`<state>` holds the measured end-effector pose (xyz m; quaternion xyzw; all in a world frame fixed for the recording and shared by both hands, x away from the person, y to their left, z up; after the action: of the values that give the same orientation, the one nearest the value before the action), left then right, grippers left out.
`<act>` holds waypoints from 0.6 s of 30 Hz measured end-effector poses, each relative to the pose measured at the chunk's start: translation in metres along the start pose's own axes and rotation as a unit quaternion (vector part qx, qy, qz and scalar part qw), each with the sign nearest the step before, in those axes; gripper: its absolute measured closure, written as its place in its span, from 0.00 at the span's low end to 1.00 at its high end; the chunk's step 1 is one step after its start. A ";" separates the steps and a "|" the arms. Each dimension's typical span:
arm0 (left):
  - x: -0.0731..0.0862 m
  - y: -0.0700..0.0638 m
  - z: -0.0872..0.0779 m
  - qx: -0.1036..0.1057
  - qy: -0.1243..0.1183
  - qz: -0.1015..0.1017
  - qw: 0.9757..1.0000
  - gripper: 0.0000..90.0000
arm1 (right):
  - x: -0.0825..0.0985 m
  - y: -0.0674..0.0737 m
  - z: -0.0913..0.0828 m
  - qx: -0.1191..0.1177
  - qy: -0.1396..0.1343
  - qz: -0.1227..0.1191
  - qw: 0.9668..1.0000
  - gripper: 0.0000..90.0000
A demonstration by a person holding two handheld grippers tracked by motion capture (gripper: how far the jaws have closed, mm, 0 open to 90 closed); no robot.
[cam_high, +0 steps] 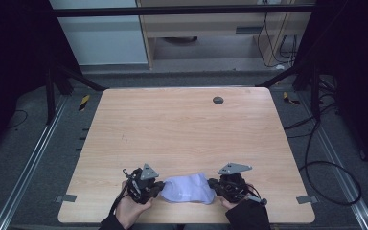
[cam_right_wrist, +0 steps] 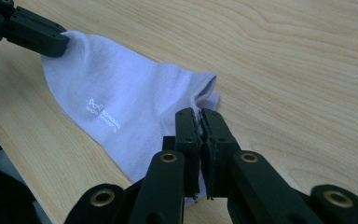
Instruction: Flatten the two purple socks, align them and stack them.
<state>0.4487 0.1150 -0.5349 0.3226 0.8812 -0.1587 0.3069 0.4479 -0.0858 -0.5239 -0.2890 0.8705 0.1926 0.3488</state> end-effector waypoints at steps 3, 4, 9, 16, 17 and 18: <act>0.002 0.000 0.003 -0.001 0.005 -0.002 1.000 0.97 | 0.003 -0.002 0.002 0.001 0.005 0.000 1.000 0.96; 0.003 0.000 0.003 -0.001 0.006 -0.002 1.000 0.97 | 0.003 -0.002 0.002 0.001 0.006 0.004 1.000 0.96; 0.006 0.000 0.007 -0.002 0.014 -0.001 1.000 0.97 | 0.008 -0.003 0.007 0.003 0.018 0.003 1.000 0.96; 0.009 0.001 0.012 -0.003 0.021 0.000 1.000 0.97 | 0.014 -0.008 0.013 0.010 0.032 0.004 0.999 0.96; 0.010 0.000 0.012 -0.003 0.024 0.000 1.000 0.96 | 0.015 -0.008 0.014 0.010 0.032 0.003 0.999 0.96; 0.011 0.000 0.013 -0.003 0.025 0.000 1.000 0.96 | 0.015 -0.008 0.015 0.011 0.034 0.006 0.999 0.96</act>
<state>0.4482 0.1141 -0.5519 0.3256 0.8892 -0.1475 0.2855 0.4514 -0.0895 -0.5462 -0.2864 0.8855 0.1748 0.3214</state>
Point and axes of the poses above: each handheld gripper's, and its own axes: z roughly forward along the jaws, x roughly out of its underside, y roughly to its left, the point moved 9 cm from there along z, roughly forward along the jaws, and after that the axes turned 2 degrees about -z, right-handed, at the moved point
